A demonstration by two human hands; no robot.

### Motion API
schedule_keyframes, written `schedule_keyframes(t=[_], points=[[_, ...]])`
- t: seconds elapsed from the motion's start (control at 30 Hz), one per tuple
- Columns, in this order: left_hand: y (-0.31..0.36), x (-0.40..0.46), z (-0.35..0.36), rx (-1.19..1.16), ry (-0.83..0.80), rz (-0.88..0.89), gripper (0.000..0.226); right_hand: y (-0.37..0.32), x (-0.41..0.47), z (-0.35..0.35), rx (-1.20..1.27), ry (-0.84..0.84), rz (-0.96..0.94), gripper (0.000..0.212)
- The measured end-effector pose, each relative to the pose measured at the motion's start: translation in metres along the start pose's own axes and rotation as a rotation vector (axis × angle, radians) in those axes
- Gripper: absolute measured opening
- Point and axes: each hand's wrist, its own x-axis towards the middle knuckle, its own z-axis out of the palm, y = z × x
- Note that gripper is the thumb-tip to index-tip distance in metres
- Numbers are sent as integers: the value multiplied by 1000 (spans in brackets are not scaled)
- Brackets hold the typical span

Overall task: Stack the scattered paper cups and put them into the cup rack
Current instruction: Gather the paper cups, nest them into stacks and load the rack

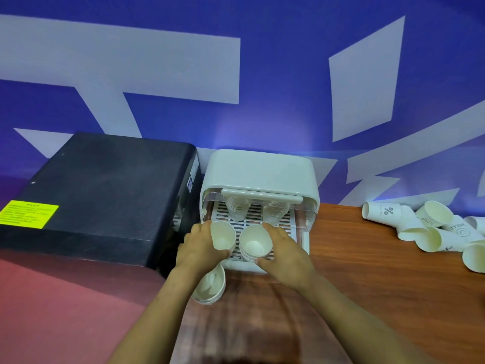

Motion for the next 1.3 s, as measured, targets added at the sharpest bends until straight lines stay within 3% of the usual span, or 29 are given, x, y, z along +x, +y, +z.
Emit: schedule_keyframes(t=[0.3,0.6,0.87,1.3], points=[[10,-7,-6,16,28,16,95,13,-4,-3,29,-73,16,91],[54,-70,5,-47,245,362,71,52,-62,-28,149,-57,90,75],[101,-105,60,-145,146,524,66,114,-130,-65,74,20,231,77],[183,-129,120,-16,39,520,57,220,-178,-109,144,91,222,70]])
